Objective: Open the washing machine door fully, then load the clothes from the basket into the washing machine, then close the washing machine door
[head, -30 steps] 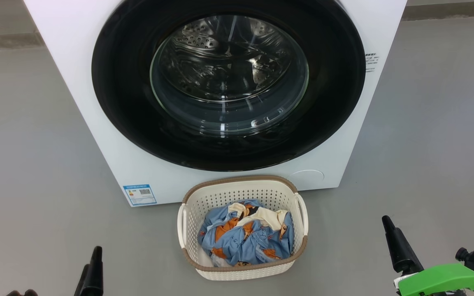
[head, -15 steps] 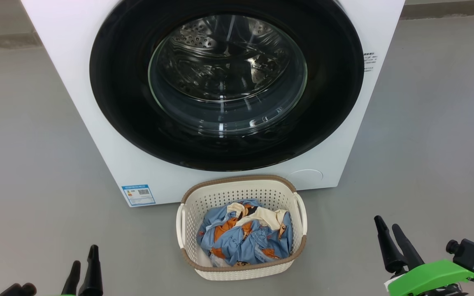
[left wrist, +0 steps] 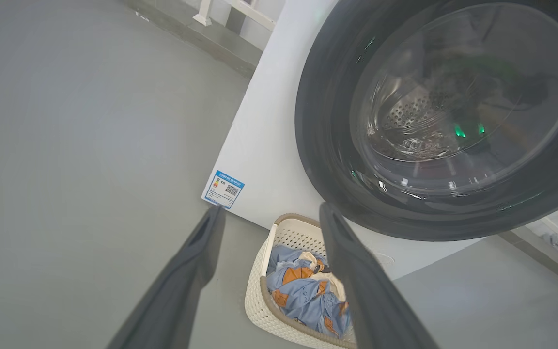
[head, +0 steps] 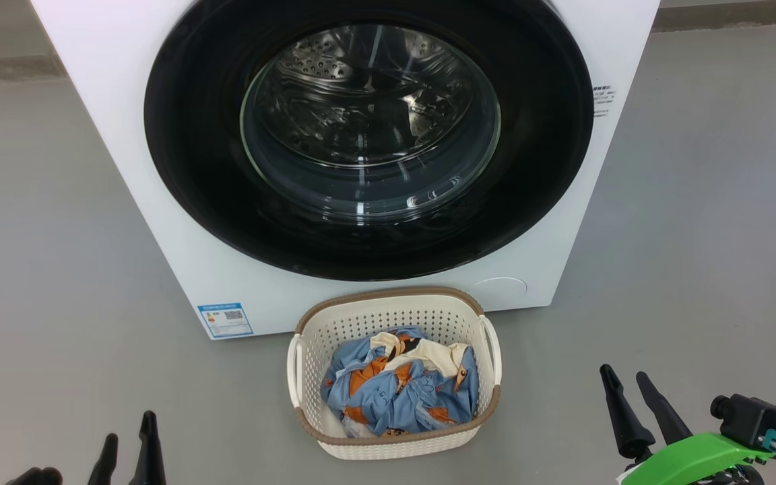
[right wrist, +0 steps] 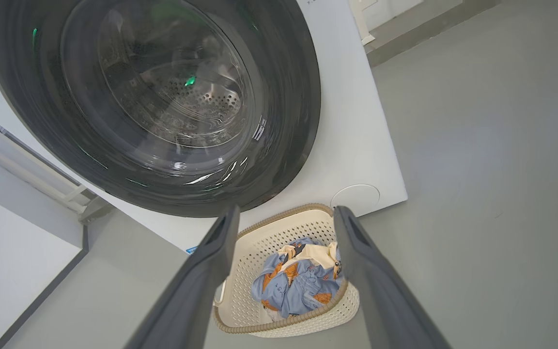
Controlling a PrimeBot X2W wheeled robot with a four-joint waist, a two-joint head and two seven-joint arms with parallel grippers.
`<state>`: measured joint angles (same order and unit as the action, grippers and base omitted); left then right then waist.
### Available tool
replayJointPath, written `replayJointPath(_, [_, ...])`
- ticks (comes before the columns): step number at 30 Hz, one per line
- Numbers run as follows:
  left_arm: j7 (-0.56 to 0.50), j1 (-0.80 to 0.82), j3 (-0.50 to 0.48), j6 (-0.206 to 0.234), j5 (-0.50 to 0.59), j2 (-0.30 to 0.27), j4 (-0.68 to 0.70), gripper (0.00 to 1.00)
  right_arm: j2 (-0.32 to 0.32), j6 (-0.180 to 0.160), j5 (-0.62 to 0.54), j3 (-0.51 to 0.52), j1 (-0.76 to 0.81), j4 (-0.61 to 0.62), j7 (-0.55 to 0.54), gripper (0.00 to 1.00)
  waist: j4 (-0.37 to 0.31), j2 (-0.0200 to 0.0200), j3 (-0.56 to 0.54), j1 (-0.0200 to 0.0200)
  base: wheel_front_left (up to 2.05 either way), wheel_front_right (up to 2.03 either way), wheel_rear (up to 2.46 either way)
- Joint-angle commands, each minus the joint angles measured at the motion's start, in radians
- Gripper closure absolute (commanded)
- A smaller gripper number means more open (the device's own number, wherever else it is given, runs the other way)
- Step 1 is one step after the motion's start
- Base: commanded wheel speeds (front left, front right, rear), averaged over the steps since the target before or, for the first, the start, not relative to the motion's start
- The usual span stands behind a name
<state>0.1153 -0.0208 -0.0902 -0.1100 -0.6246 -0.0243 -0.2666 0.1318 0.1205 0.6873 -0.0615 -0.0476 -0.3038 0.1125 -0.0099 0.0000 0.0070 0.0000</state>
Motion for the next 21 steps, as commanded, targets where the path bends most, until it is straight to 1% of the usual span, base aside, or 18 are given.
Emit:
replayJointPath(1, [0.013, 0.015, -0.027, 0.003, 0.036, -0.025, 0.03, 0.0, 0.015, 0.006, -0.034, -0.023, -0.051, 0.021, 0.015, 0.0, 0.0, 0.0, 0.001, 0.0, 0.0, 0.0, 0.0])
replayJointPath(21, [0.069, 0.007, -0.049, 0.004, 0.273, -0.033, 0.055, 0.0, 0.024, 0.008, -0.252, -0.046, -0.059, 0.031, 0.071, 0.0, -0.006, 0.0, 0.002, 0.0, 0.0, 0.0, 0.0])
